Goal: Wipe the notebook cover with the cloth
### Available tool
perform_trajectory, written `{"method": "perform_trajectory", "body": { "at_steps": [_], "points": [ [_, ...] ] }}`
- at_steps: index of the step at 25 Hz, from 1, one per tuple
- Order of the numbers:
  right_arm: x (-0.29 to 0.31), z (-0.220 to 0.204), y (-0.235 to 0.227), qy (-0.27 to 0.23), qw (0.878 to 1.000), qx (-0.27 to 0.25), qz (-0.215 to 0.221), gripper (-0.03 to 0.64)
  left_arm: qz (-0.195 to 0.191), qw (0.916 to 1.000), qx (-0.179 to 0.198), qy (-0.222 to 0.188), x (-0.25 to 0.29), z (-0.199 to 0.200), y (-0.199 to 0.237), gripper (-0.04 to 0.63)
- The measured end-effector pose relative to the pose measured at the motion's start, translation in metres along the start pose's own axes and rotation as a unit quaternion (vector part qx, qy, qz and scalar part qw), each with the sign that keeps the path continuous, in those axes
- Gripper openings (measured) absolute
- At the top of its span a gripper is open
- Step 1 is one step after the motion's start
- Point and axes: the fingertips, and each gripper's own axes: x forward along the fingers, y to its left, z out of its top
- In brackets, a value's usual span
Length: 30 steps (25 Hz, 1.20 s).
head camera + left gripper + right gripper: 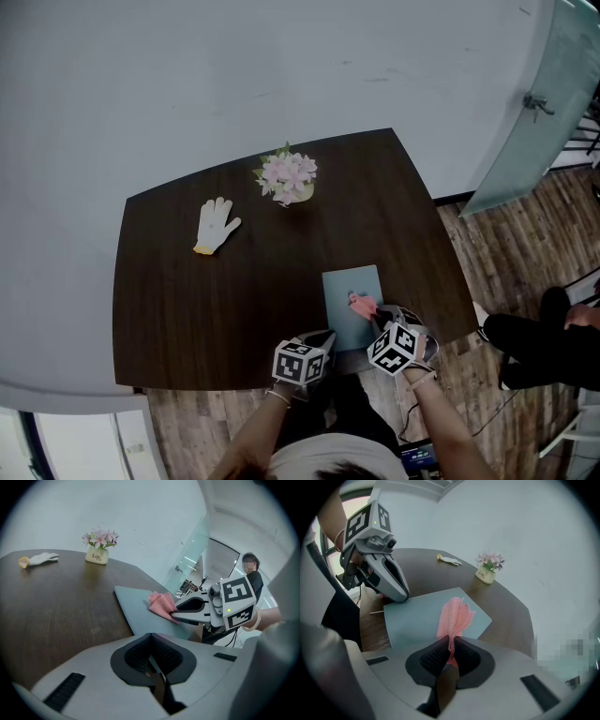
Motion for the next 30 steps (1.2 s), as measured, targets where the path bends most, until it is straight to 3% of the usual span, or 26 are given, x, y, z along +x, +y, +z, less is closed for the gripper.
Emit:
{"method": "perform_trajectory", "body": {
  "at_steps": [18, 30],
  "points": [
    [-0.01, -0.038, -0.019, 0.027, 0.999, 0.025, -0.025, 0.034, 0.006, 0.9997, 0.019, -0.01, -0.001, -0.003, -0.005, 0.02],
    [-0.048, -0.016, -0.02, -0.048, 0.995, 0.069, -0.047, 0.034, 0.023, 0.9989, 0.005, -0.04, -0.018, -0.013, -0.009, 0.02]
  ]
}}
